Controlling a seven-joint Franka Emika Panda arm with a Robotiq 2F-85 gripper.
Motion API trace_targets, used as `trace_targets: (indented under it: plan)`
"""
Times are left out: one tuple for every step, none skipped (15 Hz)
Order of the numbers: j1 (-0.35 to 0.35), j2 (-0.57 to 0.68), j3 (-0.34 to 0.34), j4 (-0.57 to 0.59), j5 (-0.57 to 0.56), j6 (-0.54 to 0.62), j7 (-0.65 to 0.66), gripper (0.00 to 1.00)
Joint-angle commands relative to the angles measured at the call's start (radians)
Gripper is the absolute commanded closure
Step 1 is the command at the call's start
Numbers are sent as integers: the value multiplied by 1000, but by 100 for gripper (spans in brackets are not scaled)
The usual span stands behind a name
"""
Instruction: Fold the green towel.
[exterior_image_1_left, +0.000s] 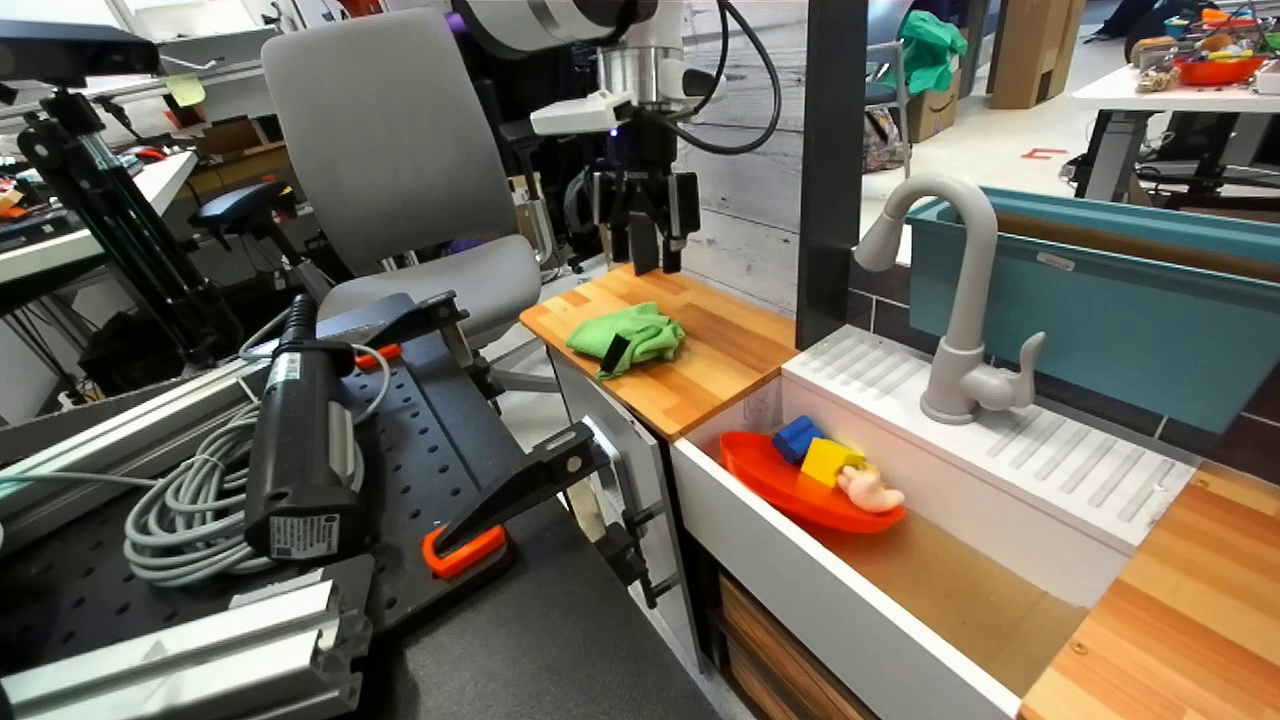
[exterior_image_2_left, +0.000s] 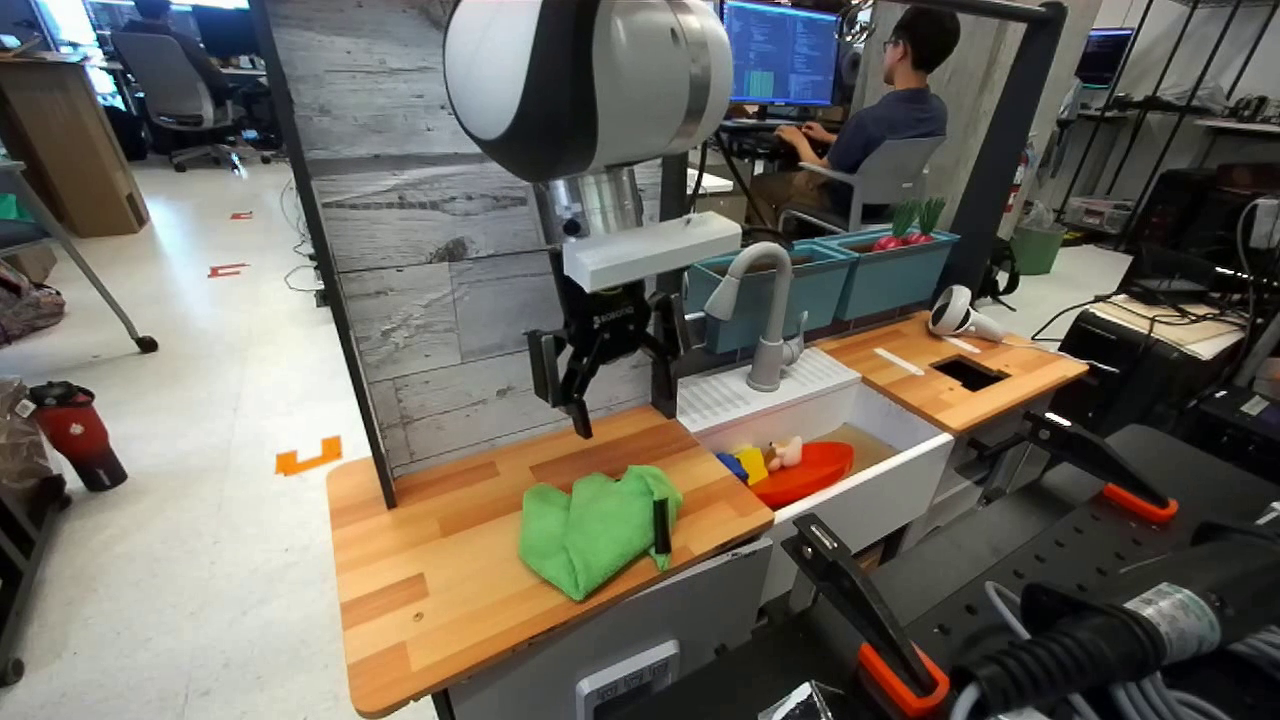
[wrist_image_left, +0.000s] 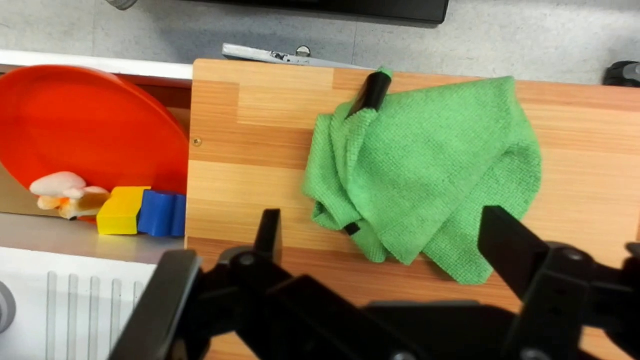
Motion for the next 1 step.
trace_targets:
  plan:
    - [2, 2, -1, 2, 2, -1, -1, 0]
